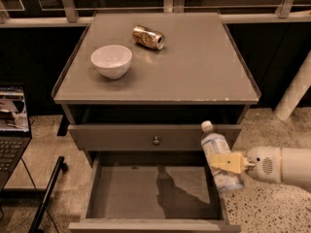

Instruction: Place blue plastic bottle into middle drawer

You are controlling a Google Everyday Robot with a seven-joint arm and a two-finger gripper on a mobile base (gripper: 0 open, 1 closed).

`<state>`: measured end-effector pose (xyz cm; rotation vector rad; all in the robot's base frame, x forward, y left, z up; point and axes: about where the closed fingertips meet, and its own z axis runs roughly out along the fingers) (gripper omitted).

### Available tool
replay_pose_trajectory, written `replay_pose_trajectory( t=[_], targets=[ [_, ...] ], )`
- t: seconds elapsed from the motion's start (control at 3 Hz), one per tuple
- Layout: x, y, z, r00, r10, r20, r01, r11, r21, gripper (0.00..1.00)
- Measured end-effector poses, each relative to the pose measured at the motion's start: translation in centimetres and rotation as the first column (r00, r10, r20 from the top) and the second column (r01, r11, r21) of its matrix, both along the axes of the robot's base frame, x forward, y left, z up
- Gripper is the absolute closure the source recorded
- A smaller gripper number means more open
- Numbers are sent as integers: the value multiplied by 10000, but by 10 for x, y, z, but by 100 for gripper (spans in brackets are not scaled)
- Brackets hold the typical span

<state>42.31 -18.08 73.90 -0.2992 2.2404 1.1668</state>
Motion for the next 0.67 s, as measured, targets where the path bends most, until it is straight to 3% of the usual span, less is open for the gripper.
replay_pose_trajectory(
  t=[0.33,0.67],
  targets=[
    [-3,-1,-54,9928,-64,-1197,97,9996,262,100],
    [-3,0,-55,9930,-99,-1179,127,9997,227,100]
  ],
)
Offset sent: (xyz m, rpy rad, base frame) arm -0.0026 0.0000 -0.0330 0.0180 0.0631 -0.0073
